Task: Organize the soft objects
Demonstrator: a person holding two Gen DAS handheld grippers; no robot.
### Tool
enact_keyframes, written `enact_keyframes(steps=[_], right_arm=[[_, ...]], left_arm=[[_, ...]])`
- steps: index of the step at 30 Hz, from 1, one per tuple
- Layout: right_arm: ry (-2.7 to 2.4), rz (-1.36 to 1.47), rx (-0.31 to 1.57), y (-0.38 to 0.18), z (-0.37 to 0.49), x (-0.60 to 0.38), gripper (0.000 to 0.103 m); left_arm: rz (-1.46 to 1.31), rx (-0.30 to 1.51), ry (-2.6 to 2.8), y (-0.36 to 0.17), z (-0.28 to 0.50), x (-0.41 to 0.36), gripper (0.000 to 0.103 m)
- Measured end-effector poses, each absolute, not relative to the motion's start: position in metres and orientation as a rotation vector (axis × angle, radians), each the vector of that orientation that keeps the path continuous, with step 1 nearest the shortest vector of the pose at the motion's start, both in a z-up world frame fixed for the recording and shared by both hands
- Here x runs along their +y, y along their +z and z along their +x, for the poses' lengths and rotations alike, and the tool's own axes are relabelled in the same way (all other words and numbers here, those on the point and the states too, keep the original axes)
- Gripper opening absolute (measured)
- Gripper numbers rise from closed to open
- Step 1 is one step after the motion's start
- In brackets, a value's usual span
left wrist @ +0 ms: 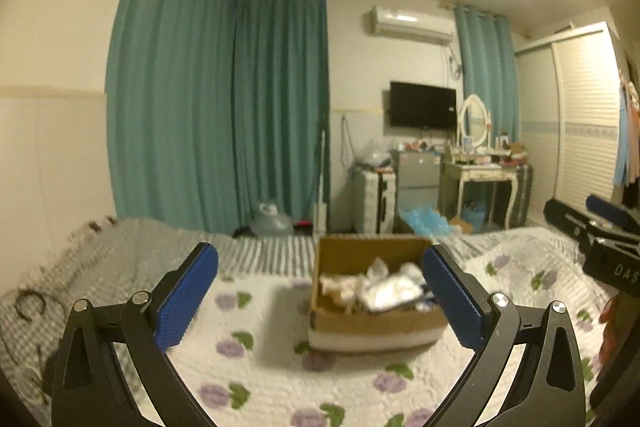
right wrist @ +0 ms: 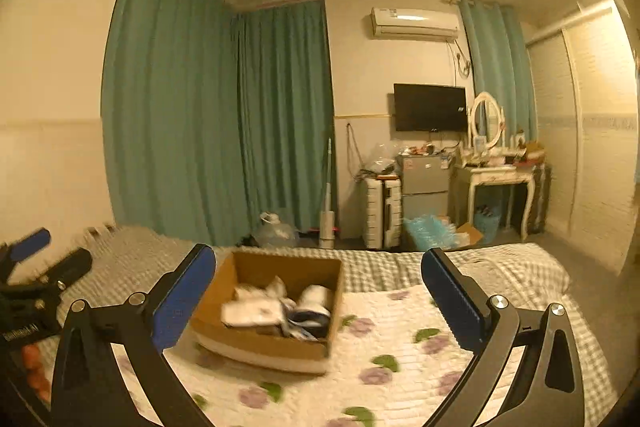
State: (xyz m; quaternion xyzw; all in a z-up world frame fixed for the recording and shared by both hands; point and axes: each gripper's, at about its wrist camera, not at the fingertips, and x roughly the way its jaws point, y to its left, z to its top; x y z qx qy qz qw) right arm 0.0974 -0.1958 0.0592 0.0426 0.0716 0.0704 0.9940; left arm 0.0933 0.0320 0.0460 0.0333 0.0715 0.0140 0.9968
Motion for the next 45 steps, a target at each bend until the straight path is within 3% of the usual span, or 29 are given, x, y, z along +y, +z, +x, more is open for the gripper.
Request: enact_keyframes(steps=[9, 45], right_arm=[[0.143, 0.086, 0.206, 0.030, 0.107, -0.189, 0.103], [0.164, 0.043, 0.226, 0.011, 0.103, -0.163, 0.103]], left_arm=[[0.101, 0.225, 0.004, -0.001, 0.102, 0.025, 0.103], [0.060, 0.243, -0.007, -0.001, 0.096, 0.039, 0.103]])
